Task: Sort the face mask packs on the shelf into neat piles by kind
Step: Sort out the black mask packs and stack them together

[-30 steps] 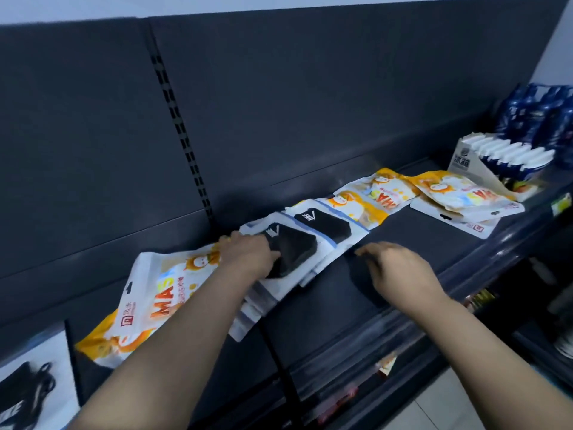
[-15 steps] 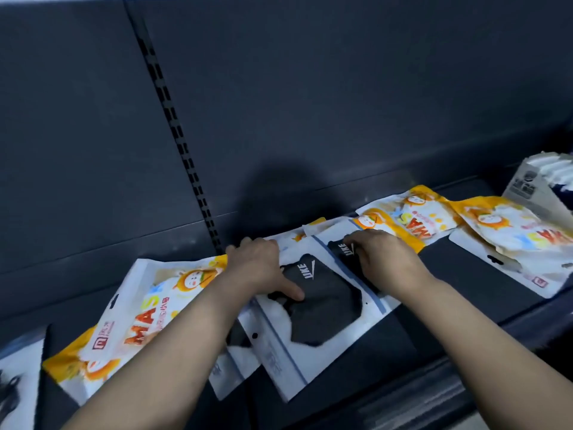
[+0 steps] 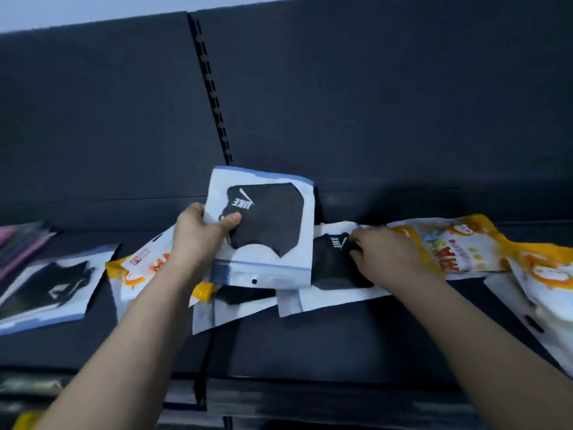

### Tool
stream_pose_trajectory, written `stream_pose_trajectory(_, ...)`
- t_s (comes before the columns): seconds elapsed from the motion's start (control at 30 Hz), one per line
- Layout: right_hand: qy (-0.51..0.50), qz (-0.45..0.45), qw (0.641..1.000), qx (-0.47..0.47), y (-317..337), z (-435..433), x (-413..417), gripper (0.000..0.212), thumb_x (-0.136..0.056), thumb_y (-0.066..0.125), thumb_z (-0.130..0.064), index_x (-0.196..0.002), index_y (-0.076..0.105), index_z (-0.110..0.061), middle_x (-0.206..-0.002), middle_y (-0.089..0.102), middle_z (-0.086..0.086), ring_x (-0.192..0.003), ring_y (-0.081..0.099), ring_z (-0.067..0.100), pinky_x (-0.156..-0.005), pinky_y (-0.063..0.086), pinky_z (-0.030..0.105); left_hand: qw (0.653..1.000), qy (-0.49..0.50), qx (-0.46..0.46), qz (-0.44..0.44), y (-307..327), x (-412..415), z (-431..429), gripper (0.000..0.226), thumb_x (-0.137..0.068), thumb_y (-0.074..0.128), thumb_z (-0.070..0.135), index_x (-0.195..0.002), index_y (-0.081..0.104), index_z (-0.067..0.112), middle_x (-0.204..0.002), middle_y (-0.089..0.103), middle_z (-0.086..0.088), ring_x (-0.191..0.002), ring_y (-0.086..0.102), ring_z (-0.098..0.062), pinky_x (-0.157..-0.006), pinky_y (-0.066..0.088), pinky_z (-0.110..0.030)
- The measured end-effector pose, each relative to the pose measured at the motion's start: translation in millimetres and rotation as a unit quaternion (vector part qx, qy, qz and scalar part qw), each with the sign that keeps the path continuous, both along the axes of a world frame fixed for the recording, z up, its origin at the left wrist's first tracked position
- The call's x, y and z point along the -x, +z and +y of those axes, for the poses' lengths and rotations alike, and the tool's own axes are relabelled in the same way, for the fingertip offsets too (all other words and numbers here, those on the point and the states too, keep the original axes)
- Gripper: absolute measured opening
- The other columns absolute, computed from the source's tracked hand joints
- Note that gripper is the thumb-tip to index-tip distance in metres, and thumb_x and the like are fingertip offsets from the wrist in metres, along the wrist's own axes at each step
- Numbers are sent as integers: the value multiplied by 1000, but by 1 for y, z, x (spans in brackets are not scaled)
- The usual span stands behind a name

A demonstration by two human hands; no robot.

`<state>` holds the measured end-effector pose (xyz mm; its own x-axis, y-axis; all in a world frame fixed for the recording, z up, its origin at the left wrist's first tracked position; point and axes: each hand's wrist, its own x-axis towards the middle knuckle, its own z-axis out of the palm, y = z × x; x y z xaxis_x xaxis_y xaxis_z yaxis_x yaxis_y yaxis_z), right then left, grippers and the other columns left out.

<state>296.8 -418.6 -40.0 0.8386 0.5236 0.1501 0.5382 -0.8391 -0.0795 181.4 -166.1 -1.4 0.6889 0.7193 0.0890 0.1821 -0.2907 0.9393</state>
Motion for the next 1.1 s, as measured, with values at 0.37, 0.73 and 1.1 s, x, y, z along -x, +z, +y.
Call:
stream_pose_trajectory(0.37, 91, 109, 989, 47, 4, 25, -6, 68, -84, 51, -63, -142, 38, -32, -145, 39, 3, -133, 33, 27, -105, 36, 39, 988, 151, -28, -34, 4, 55, 1, 23, -82, 70, 23, -93, 59, 7, -93, 70, -12, -87, 67, -34, -82, 55, -49)
stream_pose_trajectory(0.73, 7, 67, 992, -104, -2, 1, -11, 51, -76, 68, -53, -103, 49, -15, -103, 64, 8, -102, 59, 32, -77, 43, 36, 988, 143, 7, -66, -4, 37, -26, 19, -86, 67, 17, -103, 61, 9, -97, 71, -6, -89, 68, -25, -83, 56, -43)
stream_pose_trajectory(1.1, -49, 142, 838, -525, 34, 49, 26, 31, -97, 45, -28, -117, 39, -6, -103, 55, 10, -99, 54, 34, -83, 42, 39, 968, 247, -25, -30, -6, 75, 20, 33, -84, 66, 26, -110, 55, 9, -99, 65, -4, -92, 63, -26, -84, 52, -38)
